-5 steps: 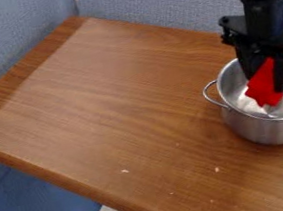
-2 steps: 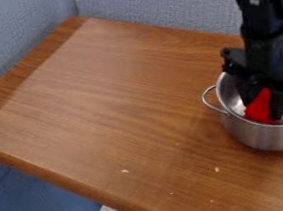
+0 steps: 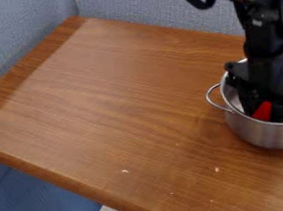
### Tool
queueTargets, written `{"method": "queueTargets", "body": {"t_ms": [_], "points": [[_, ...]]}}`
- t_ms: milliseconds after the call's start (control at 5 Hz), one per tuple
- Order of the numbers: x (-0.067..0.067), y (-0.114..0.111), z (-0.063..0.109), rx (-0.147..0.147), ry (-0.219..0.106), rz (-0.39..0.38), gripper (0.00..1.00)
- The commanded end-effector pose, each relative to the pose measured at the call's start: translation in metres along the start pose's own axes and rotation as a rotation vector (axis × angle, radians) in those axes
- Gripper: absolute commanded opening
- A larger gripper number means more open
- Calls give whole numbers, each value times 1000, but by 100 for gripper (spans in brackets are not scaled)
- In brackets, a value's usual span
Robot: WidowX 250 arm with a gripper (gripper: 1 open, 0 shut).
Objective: Put the red object in the metal pot
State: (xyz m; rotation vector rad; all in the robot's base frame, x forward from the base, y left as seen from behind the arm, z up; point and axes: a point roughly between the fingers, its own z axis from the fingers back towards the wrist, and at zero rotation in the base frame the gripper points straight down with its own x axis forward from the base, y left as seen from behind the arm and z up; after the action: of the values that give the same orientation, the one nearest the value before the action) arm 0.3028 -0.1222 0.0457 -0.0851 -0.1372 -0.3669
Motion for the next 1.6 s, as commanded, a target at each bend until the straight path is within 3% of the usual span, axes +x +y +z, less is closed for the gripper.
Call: {"method": "queueTargets", "body": {"t_ms": [0,200,800,1400], "points": [[5,6,4,-6,-10,29,100],[5,9,9,-14,9,47,100],[12,17,30,-16,1,62,100],[28,32,45,3,-34,91,100]]}}
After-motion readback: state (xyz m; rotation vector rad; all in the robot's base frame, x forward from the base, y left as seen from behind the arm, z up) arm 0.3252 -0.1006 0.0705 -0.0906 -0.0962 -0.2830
